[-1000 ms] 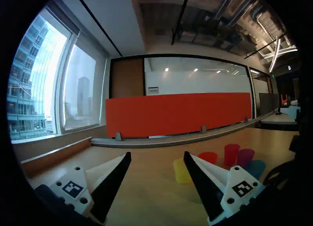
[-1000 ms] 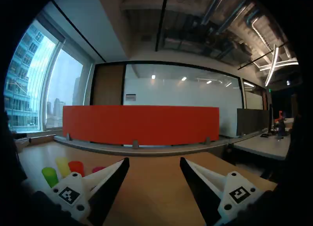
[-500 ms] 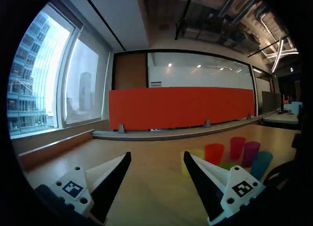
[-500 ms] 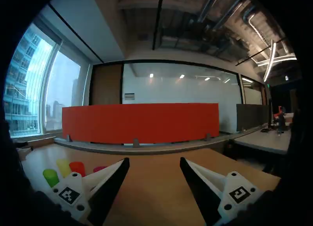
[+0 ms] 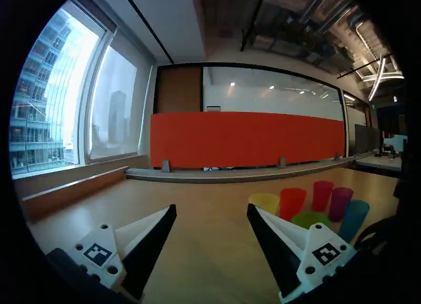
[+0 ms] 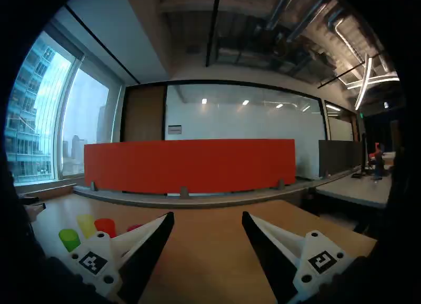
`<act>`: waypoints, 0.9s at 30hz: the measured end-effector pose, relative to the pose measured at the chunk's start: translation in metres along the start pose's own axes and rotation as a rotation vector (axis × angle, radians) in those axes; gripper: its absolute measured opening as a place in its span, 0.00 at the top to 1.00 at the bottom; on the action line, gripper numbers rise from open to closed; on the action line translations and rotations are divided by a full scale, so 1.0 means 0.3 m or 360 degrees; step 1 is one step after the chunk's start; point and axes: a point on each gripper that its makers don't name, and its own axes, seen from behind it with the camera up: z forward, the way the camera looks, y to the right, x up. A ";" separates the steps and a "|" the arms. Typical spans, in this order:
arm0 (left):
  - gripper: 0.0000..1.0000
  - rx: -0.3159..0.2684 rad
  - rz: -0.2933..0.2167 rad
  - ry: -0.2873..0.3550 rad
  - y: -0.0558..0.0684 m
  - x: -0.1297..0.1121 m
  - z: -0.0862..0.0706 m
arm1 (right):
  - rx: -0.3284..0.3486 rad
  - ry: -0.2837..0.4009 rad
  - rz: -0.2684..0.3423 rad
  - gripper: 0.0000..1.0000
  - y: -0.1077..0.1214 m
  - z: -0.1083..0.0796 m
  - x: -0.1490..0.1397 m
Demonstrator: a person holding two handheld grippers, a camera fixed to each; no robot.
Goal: Pour water
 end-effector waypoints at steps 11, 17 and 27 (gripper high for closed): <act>0.00 -0.0011 -0.0005 -0.0002 -0.001 -0.001 0.004 | -0.0005 0.0003 0.0027 0.00 0.002 -0.002 0.003; 0.00 -0.0011 0.0000 -0.0004 -0.001 0.001 0.004 | -0.0011 0.0011 0.0015 0.00 0.009 -0.003 0.003; 0.00 -0.0011 0.0001 -0.0006 0.000 -0.001 0.006 | -0.0004 0.0032 0.0008 0.00 0.024 -0.015 0.002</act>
